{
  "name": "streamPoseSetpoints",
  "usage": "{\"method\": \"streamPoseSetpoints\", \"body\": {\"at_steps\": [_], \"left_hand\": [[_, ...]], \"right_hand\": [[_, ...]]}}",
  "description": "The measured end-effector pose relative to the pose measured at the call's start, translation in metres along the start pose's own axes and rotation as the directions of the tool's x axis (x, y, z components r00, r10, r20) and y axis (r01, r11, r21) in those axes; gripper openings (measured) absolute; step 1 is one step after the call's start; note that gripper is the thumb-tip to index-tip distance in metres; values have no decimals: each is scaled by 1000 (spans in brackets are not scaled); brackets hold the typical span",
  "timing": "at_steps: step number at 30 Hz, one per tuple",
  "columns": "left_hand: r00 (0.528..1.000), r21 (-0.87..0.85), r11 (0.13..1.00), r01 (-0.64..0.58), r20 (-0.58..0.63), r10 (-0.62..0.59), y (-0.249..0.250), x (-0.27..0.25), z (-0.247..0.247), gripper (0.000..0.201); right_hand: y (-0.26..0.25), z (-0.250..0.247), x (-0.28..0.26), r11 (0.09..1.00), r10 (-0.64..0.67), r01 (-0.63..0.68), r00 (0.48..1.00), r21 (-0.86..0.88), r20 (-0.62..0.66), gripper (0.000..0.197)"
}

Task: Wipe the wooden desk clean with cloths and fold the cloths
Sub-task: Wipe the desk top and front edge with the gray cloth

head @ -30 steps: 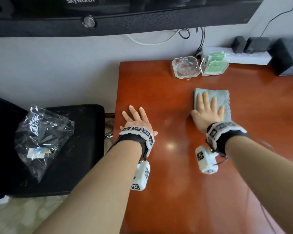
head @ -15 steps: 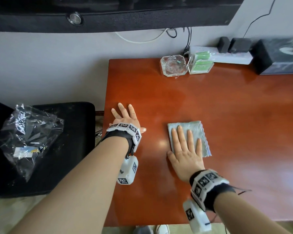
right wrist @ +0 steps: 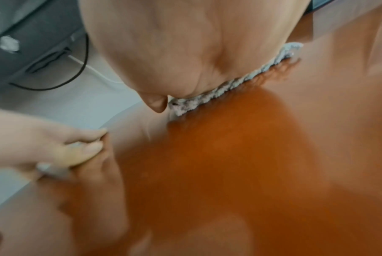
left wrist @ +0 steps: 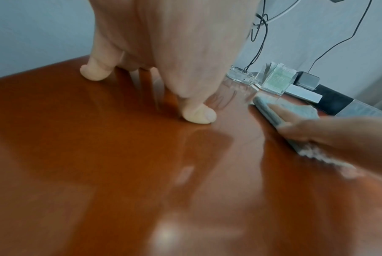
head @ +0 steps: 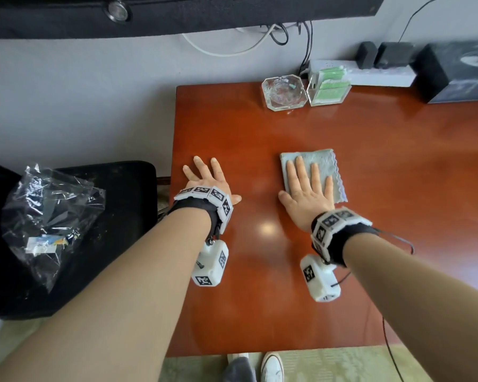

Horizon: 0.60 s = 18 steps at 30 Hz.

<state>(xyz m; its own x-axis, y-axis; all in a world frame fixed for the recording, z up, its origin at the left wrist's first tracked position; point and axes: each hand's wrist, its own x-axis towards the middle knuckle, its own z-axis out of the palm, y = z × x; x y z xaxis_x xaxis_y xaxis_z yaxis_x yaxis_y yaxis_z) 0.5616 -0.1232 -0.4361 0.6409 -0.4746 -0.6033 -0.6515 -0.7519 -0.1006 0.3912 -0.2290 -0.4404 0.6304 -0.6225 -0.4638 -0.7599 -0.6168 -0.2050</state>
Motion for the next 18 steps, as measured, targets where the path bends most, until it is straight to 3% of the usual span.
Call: {"method": "streamPoseSetpoints", "body": {"at_steps": [6, 9, 14, 18], "left_hand": [[1000, -16, 1000, -12, 4, 12, 0, -9, -6, 105], [999, -15, 999, -29, -16, 29, -3, -16, -7, 104], [981, -10, 985, -171, -98, 169, -23, -43, 23, 97], [955, 41, 965, -259, -140, 262, -52, -71, 57, 91]], "right_hand": [[1, 56, -98, 999, -41, 41, 998, 4, 43, 69], [3, 70, -123, 998, -57, 58, 997, -16, 61, 72], [-2, 63, -114, 999, -39, 39, 998, 19, 47, 68], [-15, 32, -55, 999, 22, -22, 1000, 29, 14, 69]]}}
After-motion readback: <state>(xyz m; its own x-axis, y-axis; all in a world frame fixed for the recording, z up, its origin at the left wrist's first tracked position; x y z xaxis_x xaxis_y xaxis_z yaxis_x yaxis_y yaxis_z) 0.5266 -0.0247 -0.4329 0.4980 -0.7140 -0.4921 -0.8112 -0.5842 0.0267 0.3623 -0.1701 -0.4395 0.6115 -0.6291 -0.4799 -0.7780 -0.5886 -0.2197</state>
